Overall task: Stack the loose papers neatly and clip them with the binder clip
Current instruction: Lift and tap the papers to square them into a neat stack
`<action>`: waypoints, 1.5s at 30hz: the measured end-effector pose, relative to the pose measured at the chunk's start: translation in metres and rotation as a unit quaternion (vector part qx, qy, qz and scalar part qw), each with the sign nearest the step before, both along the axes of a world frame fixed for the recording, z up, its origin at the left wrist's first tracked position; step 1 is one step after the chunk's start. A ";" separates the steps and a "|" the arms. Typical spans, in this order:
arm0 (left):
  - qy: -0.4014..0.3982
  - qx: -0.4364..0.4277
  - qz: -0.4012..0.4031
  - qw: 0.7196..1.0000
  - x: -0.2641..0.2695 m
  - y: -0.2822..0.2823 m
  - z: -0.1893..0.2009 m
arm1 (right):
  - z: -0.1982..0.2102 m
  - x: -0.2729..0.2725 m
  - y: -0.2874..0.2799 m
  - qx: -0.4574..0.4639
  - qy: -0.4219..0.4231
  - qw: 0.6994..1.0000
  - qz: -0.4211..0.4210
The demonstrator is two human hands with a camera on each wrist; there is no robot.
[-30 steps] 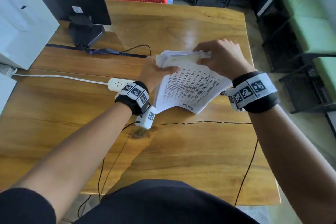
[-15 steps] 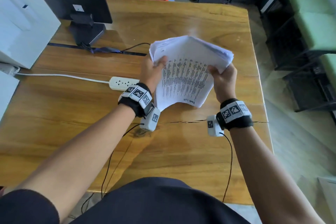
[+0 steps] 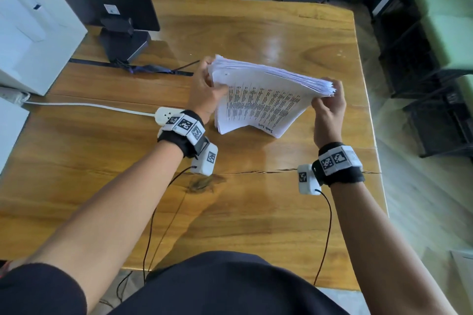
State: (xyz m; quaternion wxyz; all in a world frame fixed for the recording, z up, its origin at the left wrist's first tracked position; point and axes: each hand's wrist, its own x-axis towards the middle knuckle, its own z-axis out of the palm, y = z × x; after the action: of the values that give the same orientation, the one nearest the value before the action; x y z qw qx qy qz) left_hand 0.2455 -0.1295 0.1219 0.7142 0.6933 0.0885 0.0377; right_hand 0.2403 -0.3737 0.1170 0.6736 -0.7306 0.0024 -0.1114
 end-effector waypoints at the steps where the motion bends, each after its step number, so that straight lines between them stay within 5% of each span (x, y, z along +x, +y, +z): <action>1: 0.000 -0.006 -0.006 1.000 0.000 -0.003 0.001 | 0.000 0.001 0.003 0.003 0.001 1.000 0.014; 10: 0.010 -0.016 0.008 1.000 0.008 -0.004 0.011 | 0.001 0.016 0.003 0.038 0.018 0.999 0.033; 15: 0.020 0.007 -0.028 0.999 0.006 -0.010 0.013 | -0.009 0.021 0.008 -0.050 0.059 0.997 0.021; 24: -0.093 0.039 0.047 0.994 0.003 -0.004 0.028 | 0.032 0.021 0.008 -0.102 -0.078 0.992 -0.020; 28: 0.013 0.042 0.038 0.998 -0.007 -0.002 -0.001 | 0.004 0.005 0.012 -0.069 -0.001 0.997 0.044; 33: 0.070 0.045 0.034 0.996 -0.010 -0.009 -0.004 | -0.007 0.004 0.025 -0.095 0.032 0.995 0.005; 39: -0.021 0.024 0.022 0.999 -0.013 0.002 0.010 | 0.010 -0.001 0.014 -0.059 -0.036 0.998 0.003; 45: 0.022 0.044 0.002 0.999 -0.033 -0.008 -0.013 | -0.025 -0.027 0.028 -0.068 0.052 0.996 0.021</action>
State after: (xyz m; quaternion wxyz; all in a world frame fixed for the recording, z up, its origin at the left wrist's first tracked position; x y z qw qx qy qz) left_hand 0.2121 -0.1373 0.1088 0.6807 0.7246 0.1039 0.0281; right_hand 0.2138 -0.3458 0.0923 0.6233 -0.7796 0.0145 -0.0593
